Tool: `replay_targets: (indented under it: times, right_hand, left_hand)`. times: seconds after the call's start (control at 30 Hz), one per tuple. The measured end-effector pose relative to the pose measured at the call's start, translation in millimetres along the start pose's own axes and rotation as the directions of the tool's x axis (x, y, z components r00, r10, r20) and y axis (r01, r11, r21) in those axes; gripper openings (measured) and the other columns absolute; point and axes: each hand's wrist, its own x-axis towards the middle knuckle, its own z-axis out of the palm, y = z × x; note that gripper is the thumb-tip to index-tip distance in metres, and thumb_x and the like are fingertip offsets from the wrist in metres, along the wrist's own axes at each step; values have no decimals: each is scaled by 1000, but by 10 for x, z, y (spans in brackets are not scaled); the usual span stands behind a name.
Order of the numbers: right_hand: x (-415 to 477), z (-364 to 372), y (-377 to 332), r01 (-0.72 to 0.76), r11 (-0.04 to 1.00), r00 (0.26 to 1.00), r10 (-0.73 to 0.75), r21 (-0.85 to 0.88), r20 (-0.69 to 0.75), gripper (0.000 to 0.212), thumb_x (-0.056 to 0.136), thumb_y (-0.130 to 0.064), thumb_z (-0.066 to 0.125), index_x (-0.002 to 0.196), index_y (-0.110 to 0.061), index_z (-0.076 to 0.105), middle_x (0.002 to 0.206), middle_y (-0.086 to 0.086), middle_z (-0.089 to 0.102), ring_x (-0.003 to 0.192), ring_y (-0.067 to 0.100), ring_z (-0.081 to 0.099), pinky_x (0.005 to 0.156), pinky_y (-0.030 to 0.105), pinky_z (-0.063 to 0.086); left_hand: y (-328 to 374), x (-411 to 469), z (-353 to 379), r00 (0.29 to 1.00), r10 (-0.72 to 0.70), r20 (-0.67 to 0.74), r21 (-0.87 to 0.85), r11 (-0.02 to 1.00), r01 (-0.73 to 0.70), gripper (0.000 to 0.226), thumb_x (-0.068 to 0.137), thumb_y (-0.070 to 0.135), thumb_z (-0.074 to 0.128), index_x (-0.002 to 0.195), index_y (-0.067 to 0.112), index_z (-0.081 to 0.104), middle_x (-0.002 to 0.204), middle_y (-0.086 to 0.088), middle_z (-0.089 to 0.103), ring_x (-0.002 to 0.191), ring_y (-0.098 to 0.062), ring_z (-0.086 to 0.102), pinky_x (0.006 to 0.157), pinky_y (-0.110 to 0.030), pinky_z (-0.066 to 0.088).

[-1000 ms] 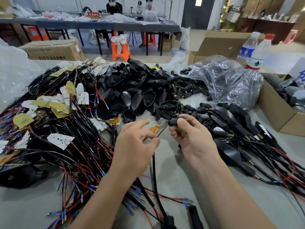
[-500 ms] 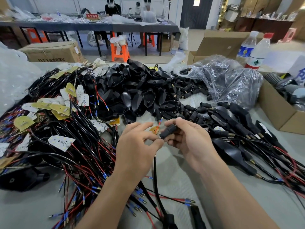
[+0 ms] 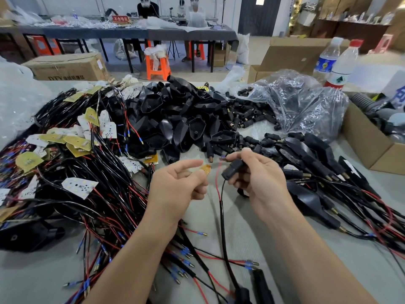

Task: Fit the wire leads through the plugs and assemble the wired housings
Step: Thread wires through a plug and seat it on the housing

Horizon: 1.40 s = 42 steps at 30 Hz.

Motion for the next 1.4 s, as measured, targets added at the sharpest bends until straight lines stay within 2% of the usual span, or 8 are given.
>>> replay_targets:
  times: [0.13,0.27,0.43,0.53,0.63,0.83,1.27,1.4]
  right_hand:
    - [-47,49,5,-6,1000,995,7,-14,95,41,107,-24,50,81,-9,78,69,16,70,48,18,55,46,24,43]
    - [-84,80,22,49,996,988,-37,-78,147,41,107,-23,50,82,-6,77,59,11,63,41,18,50,43,22,40]
    - [-56,96,58,92,993,996,-91,-78,13,42,106,-25,50,78,-8,75,58,13,65,39,18,49,39,20,35]
    - [-3,55,60,71,997,990,-67,25,-128,42,107,-26,50,76,-10,73,53,10,61,41,16,50,40,22,34]
    - [24,39,51,48,995,987,-33,90,-156,42,108,-28,49,77,-10,71,55,11,61,41,16,51,43,23,36]
    - [5,56,35,47,994,996,-39,98,-81,41,108,-25,48,76,-11,72,74,22,69,45,19,54,48,27,40]
    - [-35,40,-1,26,997,999,-29,66,35,35,106,-20,53,81,-12,77,78,16,75,55,21,66,52,23,53]
    - [-62,56,-4,54,999,995,-53,-4,90,28,104,-16,55,89,-5,75,78,17,75,57,21,66,54,24,54]
  left_hand:
    - [-77,20,66,999,-32,-19,154,987,34,15,100,23,67,113,22,73,82,2,77,67,-13,70,66,-29,59]
    - [-47,6,79,989,-72,130,67,996,63,22,98,6,65,114,17,76,76,6,76,66,-12,69,63,-21,57]
    - [33,-8,56,1000,-6,12,4,1000,6,32,87,-5,73,83,24,84,73,-6,77,60,-13,66,59,-18,54]
    - [10,-5,16,982,175,-74,322,936,-143,42,87,5,77,73,44,81,66,5,75,59,-20,66,61,-22,55]
    - [17,-86,47,948,318,-28,582,776,-243,36,85,14,76,73,48,78,59,22,68,55,-6,64,53,-13,47]
    - [7,-104,76,944,327,-53,550,798,-246,17,82,19,80,80,36,82,65,27,70,66,8,68,65,-3,47]
    - [21,-135,77,918,387,-83,630,735,-253,17,81,17,80,76,33,80,62,31,66,64,7,66,63,-4,45]
    - [38,-168,74,939,345,-7,593,757,-274,27,81,15,81,71,40,77,59,29,67,63,4,67,60,-6,48]
